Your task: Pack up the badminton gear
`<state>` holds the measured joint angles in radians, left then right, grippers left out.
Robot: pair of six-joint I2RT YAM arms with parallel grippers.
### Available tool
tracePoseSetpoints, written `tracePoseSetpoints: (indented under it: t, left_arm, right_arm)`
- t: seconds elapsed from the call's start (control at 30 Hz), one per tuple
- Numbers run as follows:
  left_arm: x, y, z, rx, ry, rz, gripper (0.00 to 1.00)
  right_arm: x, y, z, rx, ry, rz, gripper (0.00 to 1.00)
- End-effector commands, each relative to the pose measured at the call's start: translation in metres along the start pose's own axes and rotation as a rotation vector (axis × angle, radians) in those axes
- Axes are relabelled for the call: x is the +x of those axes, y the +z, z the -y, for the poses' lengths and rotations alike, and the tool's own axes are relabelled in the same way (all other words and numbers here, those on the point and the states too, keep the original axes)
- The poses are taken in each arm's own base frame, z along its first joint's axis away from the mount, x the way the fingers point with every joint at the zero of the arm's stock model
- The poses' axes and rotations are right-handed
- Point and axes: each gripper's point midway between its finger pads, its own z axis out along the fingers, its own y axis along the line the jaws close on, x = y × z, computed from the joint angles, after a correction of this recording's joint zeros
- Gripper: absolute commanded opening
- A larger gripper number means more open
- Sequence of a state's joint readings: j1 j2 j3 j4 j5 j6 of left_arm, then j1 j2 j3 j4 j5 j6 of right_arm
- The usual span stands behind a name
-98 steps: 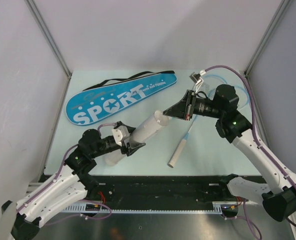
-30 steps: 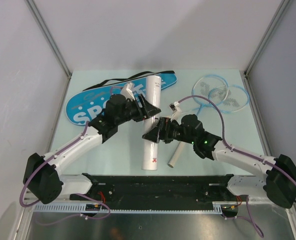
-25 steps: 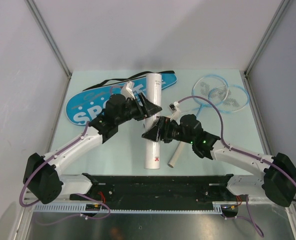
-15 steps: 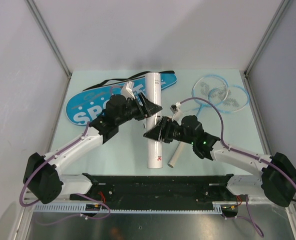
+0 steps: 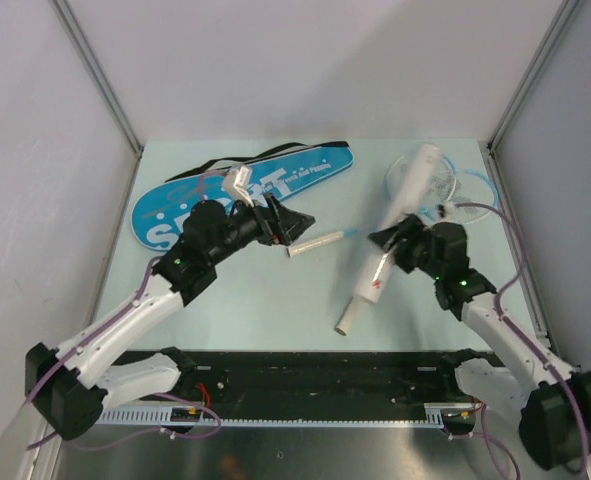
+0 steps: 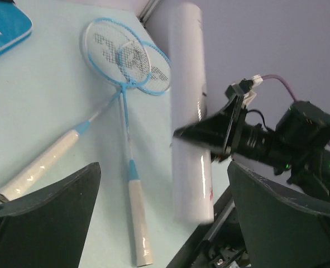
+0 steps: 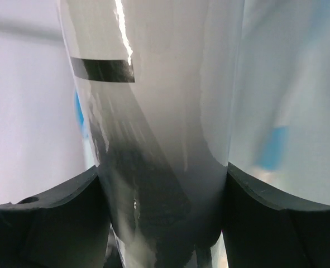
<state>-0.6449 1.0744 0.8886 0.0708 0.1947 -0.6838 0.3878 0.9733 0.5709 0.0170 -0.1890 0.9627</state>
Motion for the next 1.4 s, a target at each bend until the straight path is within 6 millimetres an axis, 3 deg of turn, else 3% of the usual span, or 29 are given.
tracePoseSetpoints:
  t: [0.0,0.03,0.17,0.27,0.4,0.5,0.6,0.7,0.77,0.8,0.87,0.97,1.0,1.07,1.17,1.27,1.33,1.37]
  left_arm:
    - [-0.012,-0.021,-0.007,-0.025,0.188,0.06,1.0]
    - [-0.012,-0.026,-0.007,-0.026,0.205,0.068,1.0]
    - [-0.008,-0.032,-0.011,-0.024,0.274,0.061,1.0]
    - [-0.001,-0.03,-0.016,-0.027,0.285,0.036,1.0]
    - [0.008,-0.025,-0.019,-0.02,0.283,0.0,1.0]
    - [0.012,-0.023,-0.019,-0.012,0.279,-0.019,1.0]
    - [0.015,-0.022,-0.022,-0.019,0.279,-0.034,1.0]
    - [0.016,-0.02,-0.034,-0.082,0.265,-0.045,1.0]
    - [0.013,-0.02,-0.042,-0.128,0.257,-0.045,1.0]
    - [0.013,-0.02,-0.048,-0.152,0.252,-0.046,1.0]
    - [0.008,-0.021,-0.058,-0.196,0.25,-0.043,1.0]
    - [-0.002,-0.024,-0.093,-0.31,0.197,-0.048,1.0]
    - [-0.01,-0.028,-0.11,-0.325,0.11,-0.043,1.0]
    - [-0.008,-0.031,-0.14,-0.358,-0.015,-0.067,1.0]
    - [-0.031,-0.055,-0.2,-0.482,-0.223,0.013,1.0]
    - [-0.049,-0.081,-0.24,-0.614,-0.33,0.136,1.0]
    - [-0.063,-0.091,-0.253,-0.673,-0.369,0.221,1.0]
    - [-0.077,-0.089,-0.256,-0.667,-0.351,0.26,1.0]
  right_arm:
    - [-0.049,-0.037,0.093,0.35,0.036,0.151,0.32]
    - [-0.068,-0.052,0.126,0.457,0.073,0.211,0.32]
    - [-0.072,-0.101,0.212,0.743,0.261,0.249,0.31]
    - [-0.068,-0.118,0.241,0.828,0.316,0.251,0.28]
    - [-0.065,-0.123,0.256,0.882,0.302,0.252,0.3]
    - [-0.058,-0.125,0.267,0.918,0.303,0.244,0.36]
    - [-0.055,-0.124,0.272,0.927,0.315,0.238,0.51]
    - [-0.056,-0.121,0.27,0.91,0.313,0.24,0.81]
    - [-0.055,-0.122,0.269,0.911,0.307,0.239,0.88]
    - [-0.058,-0.123,0.266,0.902,0.299,0.254,0.98]
    - [-0.061,-0.123,0.26,0.889,0.28,0.268,0.99]
    - [-0.074,-0.127,0.244,0.885,0.212,0.321,1.0]
    - [-0.081,-0.13,0.234,0.881,0.186,0.343,1.0]
    - [-0.092,-0.132,0.216,0.867,0.111,0.399,1.0]
    - [-0.105,-0.135,0.186,0.851,0.023,0.466,1.0]
    - [-0.118,-0.135,0.154,0.819,-0.08,0.523,1.0]
    - [-0.125,-0.132,0.127,0.774,-0.152,0.548,1.0]
    - [-0.119,-0.123,0.108,0.715,-0.222,0.518,1.0]
